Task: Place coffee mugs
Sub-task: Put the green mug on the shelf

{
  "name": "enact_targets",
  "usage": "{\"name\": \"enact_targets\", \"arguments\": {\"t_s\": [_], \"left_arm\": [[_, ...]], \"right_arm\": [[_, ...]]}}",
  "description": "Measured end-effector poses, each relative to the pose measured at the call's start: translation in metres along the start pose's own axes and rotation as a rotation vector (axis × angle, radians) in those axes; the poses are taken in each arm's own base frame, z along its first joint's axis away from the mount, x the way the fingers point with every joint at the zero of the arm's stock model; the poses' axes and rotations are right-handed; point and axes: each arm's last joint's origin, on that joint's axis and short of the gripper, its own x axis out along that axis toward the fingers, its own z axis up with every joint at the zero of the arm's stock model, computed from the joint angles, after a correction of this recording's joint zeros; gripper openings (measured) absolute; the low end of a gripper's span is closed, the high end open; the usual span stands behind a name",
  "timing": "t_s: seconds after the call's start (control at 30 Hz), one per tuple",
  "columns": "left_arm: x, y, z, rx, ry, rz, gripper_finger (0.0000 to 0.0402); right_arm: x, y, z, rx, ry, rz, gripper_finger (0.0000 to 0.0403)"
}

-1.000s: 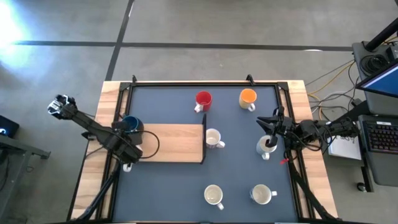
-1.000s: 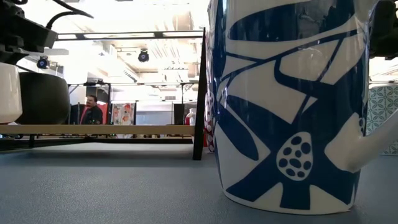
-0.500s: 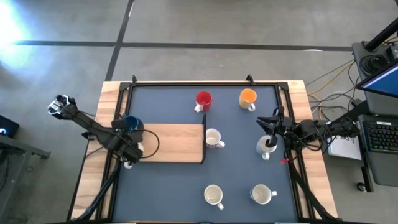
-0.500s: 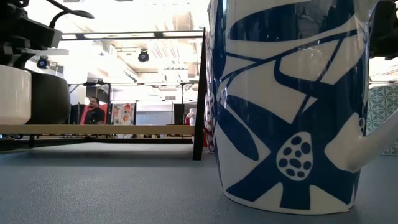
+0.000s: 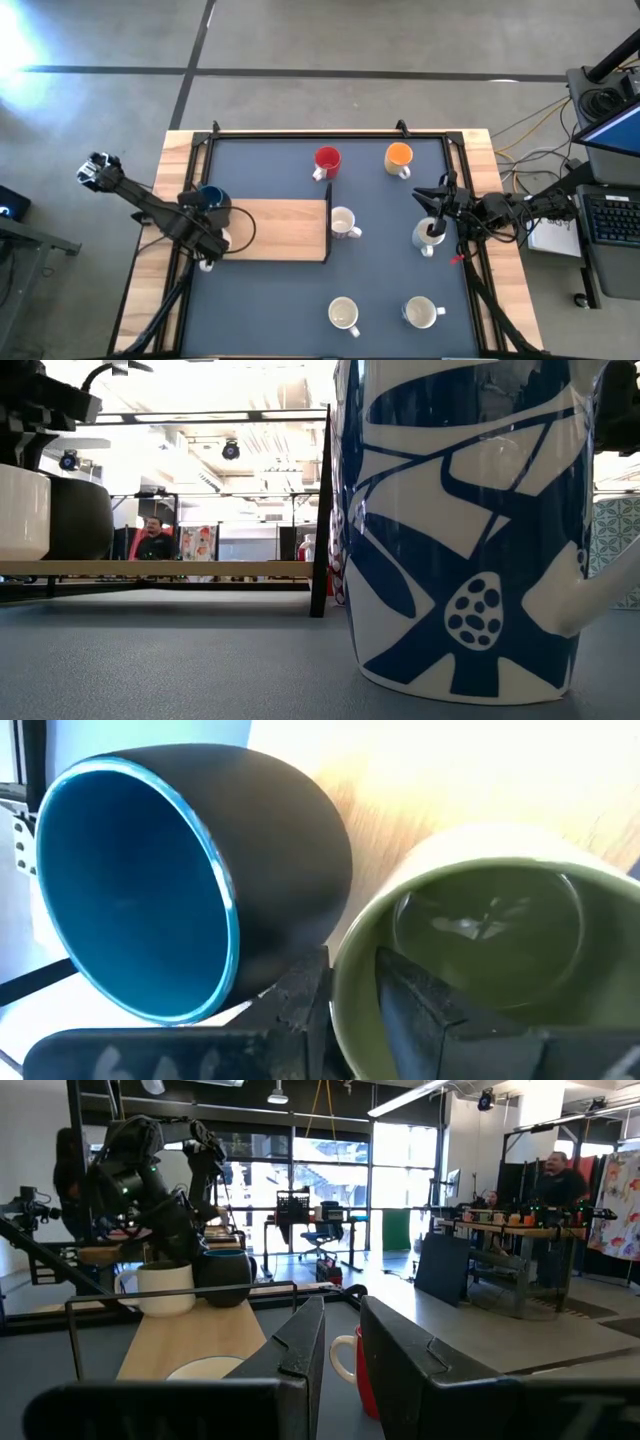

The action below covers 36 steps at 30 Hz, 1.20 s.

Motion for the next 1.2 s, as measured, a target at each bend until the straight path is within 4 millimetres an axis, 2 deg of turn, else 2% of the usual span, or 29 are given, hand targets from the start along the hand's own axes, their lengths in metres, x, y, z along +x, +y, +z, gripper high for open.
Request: {"name": "enact_targets", "arguments": {"t_s": [0.27, 0.47, 0.77, 0.97, 1.2], "left_arm": [[-0.020, -0.003, 0.010, -0.015, -0.036, -0.049, 0.0068], [-0.028, -0.006, 0.015, -0.006, -0.042, -0.065, 0.0068], [-0.051, -0.017, 0.033, -0.055, -0.070, -0.115, 0.0068], [-0.048, -0.028, 0.038, -0.189, 0.019, -0.137, 0.0068], [-0.037, -0.042, 0.042, -0.266, 0.084, -0.199, 0.0068]], "right_arm": [[0.000, 0.000, 0.000, 0.000, 0.000, 0.000, 0.0059], [0.000, 0.000, 0.000, 0.000, 0.000, 0.000, 0.0059], [0.000, 0.000, 0.000, 0.000, 0.000, 0.000, 0.0059], [0.000, 0.000, 0.000, 0.000, 0.000, 0.000, 0.0059], [0.000, 0.000, 0.000, 0.000, 0.000, 0.000, 0.0059]]}}
